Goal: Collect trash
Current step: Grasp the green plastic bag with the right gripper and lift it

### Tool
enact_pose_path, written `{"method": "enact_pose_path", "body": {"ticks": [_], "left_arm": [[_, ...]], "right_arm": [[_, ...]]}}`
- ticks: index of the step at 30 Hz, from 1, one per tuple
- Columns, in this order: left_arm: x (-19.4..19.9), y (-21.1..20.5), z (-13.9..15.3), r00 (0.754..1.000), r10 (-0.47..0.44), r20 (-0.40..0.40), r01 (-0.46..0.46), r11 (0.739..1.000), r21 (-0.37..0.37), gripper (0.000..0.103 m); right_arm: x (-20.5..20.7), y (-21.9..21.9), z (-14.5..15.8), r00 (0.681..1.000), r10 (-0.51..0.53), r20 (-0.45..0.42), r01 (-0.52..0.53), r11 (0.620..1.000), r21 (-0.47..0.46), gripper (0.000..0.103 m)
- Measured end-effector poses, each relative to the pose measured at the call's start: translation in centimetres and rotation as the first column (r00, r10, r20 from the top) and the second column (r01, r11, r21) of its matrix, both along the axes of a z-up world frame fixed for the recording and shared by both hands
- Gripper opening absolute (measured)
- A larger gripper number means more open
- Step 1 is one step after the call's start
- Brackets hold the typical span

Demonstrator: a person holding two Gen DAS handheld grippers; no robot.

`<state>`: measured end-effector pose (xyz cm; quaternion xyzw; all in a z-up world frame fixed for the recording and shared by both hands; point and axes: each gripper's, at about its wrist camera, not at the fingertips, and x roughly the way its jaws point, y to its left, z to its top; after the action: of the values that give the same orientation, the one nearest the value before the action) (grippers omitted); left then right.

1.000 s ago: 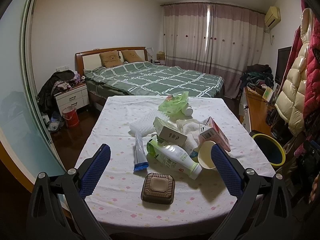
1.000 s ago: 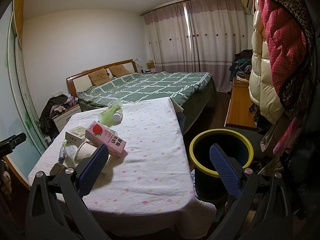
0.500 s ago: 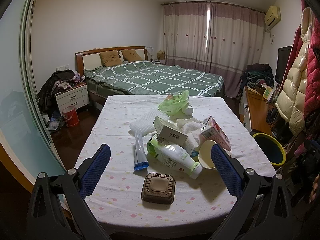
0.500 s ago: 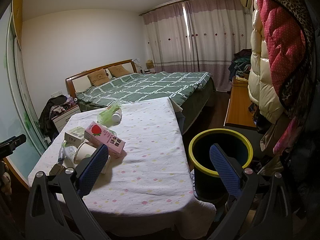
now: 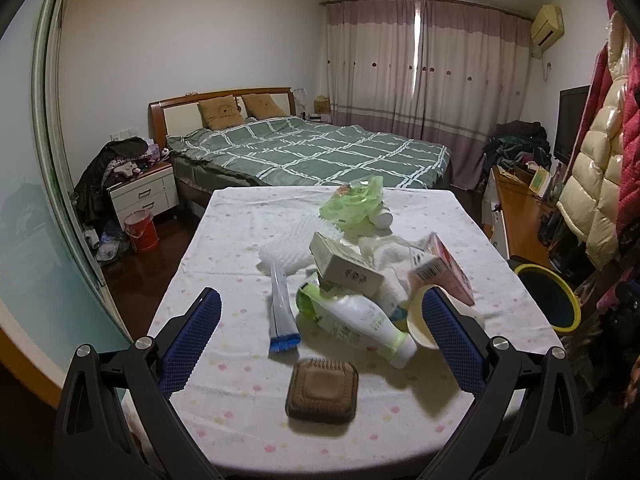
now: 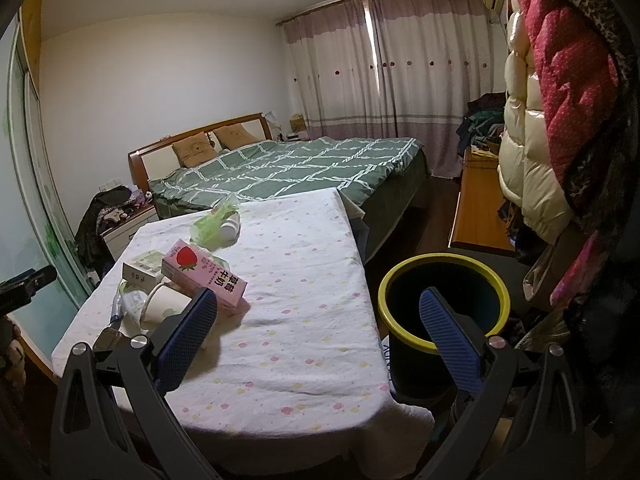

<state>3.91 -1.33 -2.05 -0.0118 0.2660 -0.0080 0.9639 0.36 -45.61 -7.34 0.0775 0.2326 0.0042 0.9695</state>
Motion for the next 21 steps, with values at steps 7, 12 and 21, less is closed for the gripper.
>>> {"method": "enact_pose_path", "body": {"ticks": [7, 12, 21], "left_arm": [[4.8, 1.3, -0.2, 1.000, 0.007, 0.007, -0.007, 1.000, 0.003, 0.099], [9.3, 2.5, 0.1, 0.999, 0.025, 0.025, -0.024, 1.000, -0.009, 0.099], [18.1, 4.5, -0.8, 0.998, 0.057, 0.027, -0.057, 0.998, -0.007, 0.099]], "right_arm": [[4.8, 1.0, 0.1, 0.998, 0.043, -0.043, -0.043, 0.999, -0.006, 0.097], [10.7, 2.6, 1.7, 0.994, 0.097, -0.041, -0.096, 0.995, 0.008, 0.097], [23.4, 8.1, 3.8, 0.965, 0.246, -0.095, -0.250, 0.968, -0.031, 0.094]]}}
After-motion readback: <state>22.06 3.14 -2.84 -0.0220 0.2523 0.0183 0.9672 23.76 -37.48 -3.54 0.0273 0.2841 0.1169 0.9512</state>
